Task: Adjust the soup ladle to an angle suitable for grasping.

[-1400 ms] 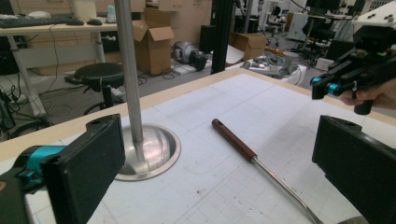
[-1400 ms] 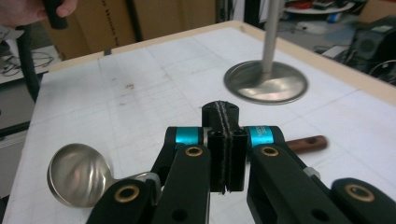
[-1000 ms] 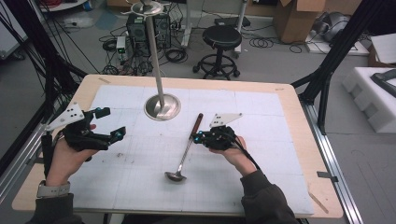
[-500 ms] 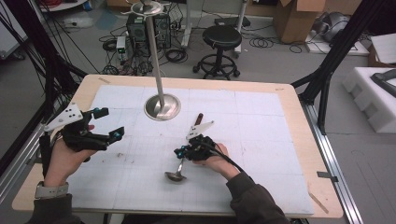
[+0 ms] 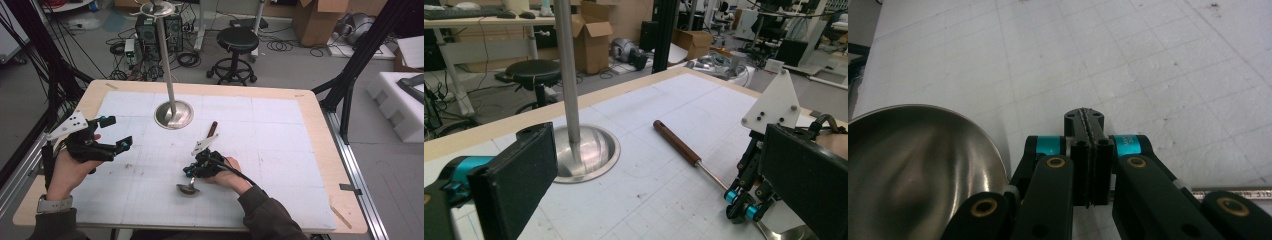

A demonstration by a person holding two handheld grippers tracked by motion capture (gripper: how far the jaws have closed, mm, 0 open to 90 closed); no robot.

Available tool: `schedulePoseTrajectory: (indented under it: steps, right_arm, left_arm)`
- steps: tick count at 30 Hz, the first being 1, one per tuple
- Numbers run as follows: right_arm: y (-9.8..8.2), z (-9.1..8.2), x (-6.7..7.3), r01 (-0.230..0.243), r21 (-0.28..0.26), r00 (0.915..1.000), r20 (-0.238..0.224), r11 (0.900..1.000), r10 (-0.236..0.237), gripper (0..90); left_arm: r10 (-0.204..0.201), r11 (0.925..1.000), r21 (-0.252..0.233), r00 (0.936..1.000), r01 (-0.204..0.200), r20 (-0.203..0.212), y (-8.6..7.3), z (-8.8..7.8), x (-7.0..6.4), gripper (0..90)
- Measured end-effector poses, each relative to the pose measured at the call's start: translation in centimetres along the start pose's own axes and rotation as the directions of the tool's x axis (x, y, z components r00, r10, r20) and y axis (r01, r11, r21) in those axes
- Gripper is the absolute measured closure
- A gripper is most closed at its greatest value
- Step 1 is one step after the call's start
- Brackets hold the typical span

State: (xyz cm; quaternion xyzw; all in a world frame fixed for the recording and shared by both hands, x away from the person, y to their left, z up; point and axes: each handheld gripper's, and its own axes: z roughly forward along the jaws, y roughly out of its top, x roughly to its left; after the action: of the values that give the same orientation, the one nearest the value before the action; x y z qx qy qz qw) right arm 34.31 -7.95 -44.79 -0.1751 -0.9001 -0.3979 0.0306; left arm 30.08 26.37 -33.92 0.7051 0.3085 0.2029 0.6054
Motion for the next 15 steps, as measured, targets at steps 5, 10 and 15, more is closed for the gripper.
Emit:
schedulePoseTrajectory:
  steps: [5,10,15]
  right_arm:
    - [-0.9,-0.5,0.1,0.001,-0.025,1.0,-0.003,1.0,-0.001,90.0]
    - [-1.4,-1.2,0.2,0.007,-0.004,1.0,-0.005,1.0,-0.007,90.0]
    - [-2.0,-2.1,0.2,0.013,0.013,0.9999,-0.008,1.0,-0.013,90.0]
  left_arm:
    - [-0.003,0.9999,0.013,1.0,0.003,-0.002,-0.3,0.1,0.1,2.9]
    - [-0.002,0.9998,0.018,1.0,0.002,0.001,-0.3,0.2,0.1,2.9]
    - [-0.011,0.9999,0.006,0.9999,0.011,-0.004,-0.3,-0.1,0.2,2.9]
